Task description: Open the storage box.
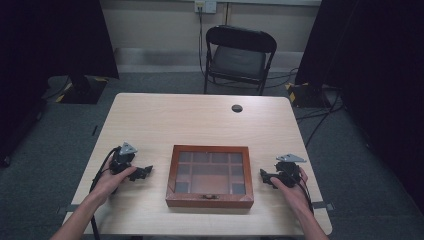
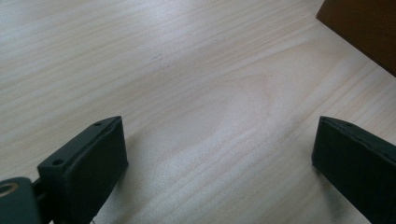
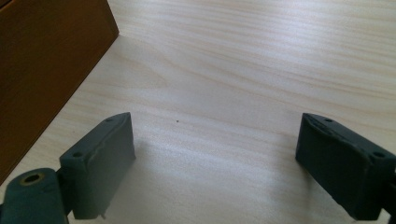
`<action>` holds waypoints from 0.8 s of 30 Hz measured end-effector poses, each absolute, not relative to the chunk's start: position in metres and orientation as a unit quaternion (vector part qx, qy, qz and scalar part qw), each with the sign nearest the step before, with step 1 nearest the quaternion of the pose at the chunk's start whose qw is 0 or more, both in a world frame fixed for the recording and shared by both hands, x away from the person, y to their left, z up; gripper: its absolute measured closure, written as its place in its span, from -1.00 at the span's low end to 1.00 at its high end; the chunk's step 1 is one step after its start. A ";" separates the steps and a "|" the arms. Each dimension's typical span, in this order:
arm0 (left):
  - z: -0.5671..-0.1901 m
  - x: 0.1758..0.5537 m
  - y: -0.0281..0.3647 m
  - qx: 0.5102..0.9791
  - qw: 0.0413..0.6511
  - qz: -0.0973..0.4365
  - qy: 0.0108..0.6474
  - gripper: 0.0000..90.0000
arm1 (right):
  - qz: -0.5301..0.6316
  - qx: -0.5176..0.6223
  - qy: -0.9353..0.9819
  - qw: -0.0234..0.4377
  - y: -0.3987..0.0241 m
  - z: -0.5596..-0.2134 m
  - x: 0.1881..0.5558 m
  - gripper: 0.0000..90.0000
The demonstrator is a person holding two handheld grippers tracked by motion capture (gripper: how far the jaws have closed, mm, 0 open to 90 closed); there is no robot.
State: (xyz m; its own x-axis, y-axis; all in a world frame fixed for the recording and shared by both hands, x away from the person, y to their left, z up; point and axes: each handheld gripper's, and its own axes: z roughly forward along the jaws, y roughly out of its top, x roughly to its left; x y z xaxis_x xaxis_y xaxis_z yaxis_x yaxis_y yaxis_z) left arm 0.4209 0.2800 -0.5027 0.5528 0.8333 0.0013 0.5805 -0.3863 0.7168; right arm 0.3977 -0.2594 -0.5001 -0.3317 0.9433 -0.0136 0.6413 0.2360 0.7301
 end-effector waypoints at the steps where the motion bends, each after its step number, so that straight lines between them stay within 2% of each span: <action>1: -0.503 0.421 0.280 0.812 0.343 0.184 0.435 -0.94 | 0.321 0.528 0.750 0.236 -0.259 -0.500 0.398 -0.76; 3: -0.503 0.421 0.280 0.812 0.343 0.185 0.435 -0.94 | 0.317 0.527 0.752 0.237 -0.259 -0.499 0.398 -0.75; 7: -0.503 0.421 0.280 0.812 0.343 0.184 0.435 -0.94 | 0.307 0.521 0.759 0.243 -0.258 -0.493 0.398 -0.59; 15: -0.503 0.421 0.280 0.813 0.341 0.186 0.434 -0.95 | 0.346 0.510 0.755 0.226 -0.259 -0.475 0.397 -0.42; 17: -0.503 0.421 0.280 0.813 0.341 0.186 0.434 -0.95 | 0.361 0.493 0.759 0.226 -0.257 -0.461 0.395 -0.37; 23: -0.503 0.421 0.280 0.813 0.341 0.186 0.434 -0.95 | 0.399 0.463 0.765 0.202 -0.248 -0.443 0.387 -0.32; 24: -0.503 0.421 0.280 0.813 0.341 0.186 0.434 -0.95 | 0.415 0.447 0.771 0.184 -0.244 -0.438 0.385 -0.24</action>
